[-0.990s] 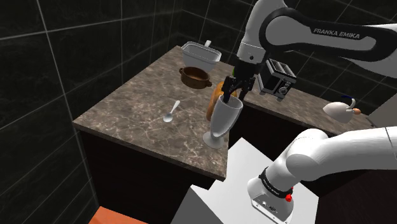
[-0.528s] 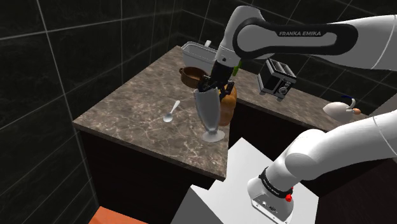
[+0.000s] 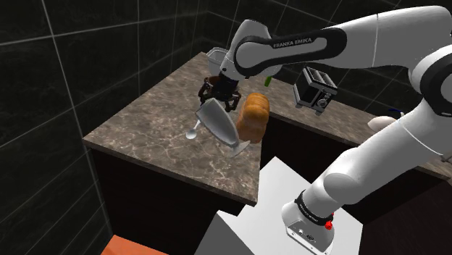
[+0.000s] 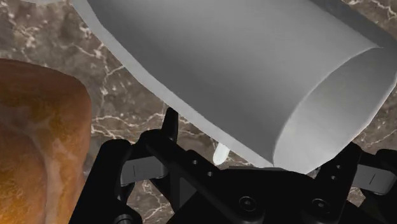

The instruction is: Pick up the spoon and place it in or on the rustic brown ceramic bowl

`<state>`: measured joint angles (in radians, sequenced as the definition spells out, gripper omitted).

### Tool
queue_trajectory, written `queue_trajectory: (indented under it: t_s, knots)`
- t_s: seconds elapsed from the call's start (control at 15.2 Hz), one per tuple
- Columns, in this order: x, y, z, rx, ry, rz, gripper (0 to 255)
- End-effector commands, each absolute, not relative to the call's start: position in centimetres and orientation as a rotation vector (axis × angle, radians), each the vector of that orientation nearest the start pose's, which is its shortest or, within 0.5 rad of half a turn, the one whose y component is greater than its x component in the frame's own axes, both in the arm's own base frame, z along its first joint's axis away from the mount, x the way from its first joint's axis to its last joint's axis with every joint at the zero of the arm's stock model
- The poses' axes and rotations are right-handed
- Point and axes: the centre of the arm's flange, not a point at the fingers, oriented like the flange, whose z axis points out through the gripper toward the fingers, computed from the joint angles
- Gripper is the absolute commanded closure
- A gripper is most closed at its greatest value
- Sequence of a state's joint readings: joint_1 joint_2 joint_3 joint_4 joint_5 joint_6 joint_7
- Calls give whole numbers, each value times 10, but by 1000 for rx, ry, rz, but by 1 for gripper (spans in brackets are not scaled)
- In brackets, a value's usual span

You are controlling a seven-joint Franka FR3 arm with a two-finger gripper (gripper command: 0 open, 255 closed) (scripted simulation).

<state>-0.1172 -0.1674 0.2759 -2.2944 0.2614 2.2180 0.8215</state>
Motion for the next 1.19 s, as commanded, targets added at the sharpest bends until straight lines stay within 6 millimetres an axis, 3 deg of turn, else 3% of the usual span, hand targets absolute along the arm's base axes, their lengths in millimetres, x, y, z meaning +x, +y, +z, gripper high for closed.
queue_trajectory:
  t_s: [0.0,0.26,0.79,1.12]
  knots:
    - [498,90,397,-2682,1270,102,0]
    - [538,86,373,-2557,1450,73,0]
    - [542,93,333,-2553,1455,72,0]
    - [542,93,333,-2553,1455,72,0]
